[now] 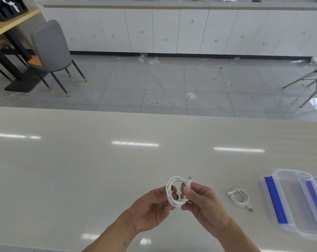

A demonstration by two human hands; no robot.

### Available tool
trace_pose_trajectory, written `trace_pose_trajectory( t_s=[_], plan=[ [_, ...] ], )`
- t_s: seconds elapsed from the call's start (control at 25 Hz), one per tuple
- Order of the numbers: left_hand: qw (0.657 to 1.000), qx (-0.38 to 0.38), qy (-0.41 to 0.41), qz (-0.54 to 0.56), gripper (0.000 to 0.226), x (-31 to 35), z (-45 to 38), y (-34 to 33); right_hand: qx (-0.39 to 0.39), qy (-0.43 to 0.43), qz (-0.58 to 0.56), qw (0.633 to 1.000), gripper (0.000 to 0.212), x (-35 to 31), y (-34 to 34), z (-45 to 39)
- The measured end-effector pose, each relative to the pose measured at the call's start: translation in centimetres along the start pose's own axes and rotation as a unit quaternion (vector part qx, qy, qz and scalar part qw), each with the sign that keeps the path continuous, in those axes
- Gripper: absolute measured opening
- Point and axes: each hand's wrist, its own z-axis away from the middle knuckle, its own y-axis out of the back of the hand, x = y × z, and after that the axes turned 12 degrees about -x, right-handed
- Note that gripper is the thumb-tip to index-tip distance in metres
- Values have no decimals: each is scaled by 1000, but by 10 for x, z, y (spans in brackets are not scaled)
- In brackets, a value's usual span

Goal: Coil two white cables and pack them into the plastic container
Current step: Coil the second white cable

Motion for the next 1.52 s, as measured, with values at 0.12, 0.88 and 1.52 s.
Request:
trace_pose_trajectory(
  t_s=[0.12,0.88,1.52],
  plan=[
    [992,122,-31,-10,24,-9,-9,-1,40,12,53,998,16,-5,-1,-1],
    [725,192,-224,-622,37,-5,-8,1,256,-36,370,892,16,7,-3,-4],
    [918,7,87,-387,48,33,-2,2,63,-64,280,956,7,-2,-6,-1]
  ],
)
